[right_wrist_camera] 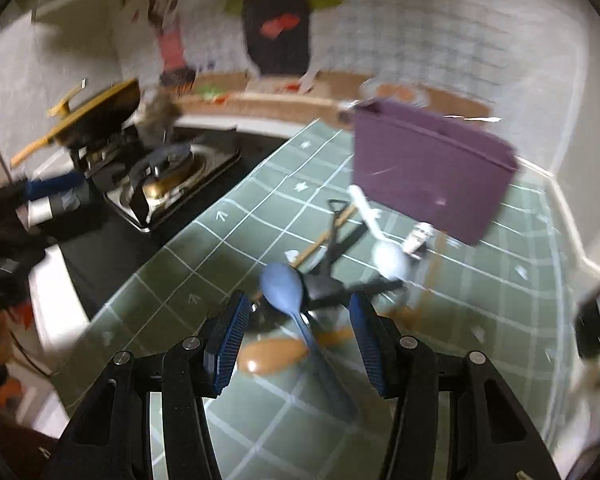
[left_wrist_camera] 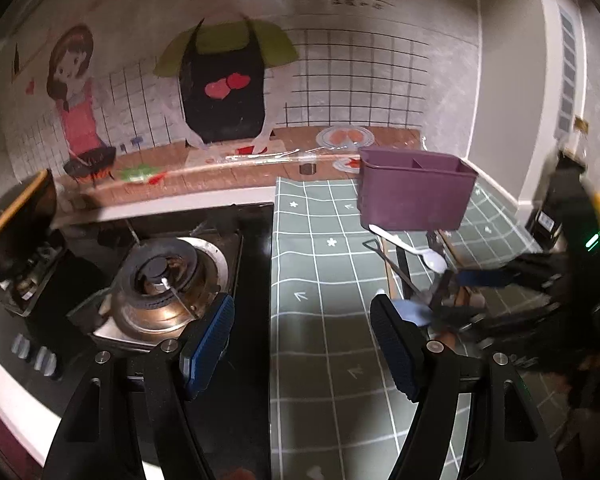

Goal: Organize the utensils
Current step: 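Grasp the blue plastic spoon with the right tool while the left tool reaches into the utensil pile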

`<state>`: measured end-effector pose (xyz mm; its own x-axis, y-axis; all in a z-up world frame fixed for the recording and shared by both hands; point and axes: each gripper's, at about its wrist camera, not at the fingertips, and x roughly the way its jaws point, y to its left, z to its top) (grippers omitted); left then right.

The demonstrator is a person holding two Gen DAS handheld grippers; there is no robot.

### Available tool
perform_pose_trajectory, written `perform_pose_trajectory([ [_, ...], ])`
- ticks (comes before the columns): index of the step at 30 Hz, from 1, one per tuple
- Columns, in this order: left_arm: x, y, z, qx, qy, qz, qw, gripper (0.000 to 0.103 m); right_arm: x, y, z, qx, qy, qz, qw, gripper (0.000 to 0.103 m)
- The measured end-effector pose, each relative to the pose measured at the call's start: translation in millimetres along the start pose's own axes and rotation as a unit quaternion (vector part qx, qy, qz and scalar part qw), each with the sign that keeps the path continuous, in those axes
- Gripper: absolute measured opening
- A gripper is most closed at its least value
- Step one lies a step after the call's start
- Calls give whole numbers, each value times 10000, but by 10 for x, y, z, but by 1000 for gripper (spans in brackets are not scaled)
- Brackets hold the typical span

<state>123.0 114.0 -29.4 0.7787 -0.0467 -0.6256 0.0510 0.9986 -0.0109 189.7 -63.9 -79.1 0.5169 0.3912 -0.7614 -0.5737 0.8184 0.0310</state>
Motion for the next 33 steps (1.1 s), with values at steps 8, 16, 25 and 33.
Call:
perform_pose_trajectory([
  [8, 289, 191, 82, -61, 257, -382, 9989, 71, 644, 202, 106, -673, 779, -309, 9942, 43],
  [16, 350, 54, 105, -292, 273, -594, 9974, 70, 383, -147, -14, 123, 473, -344, 9982, 31],
  [25, 571, -717, -19, 28, 496, -1339, 9898, 66, -542, -1161, -449, 1715, -125, -864, 9813, 31],
  [33, 887, -1197, -65, 576, 969, -1595, 9807, 26, -852, -1540, -809, 2427, -452, -838, 9654, 31],
])
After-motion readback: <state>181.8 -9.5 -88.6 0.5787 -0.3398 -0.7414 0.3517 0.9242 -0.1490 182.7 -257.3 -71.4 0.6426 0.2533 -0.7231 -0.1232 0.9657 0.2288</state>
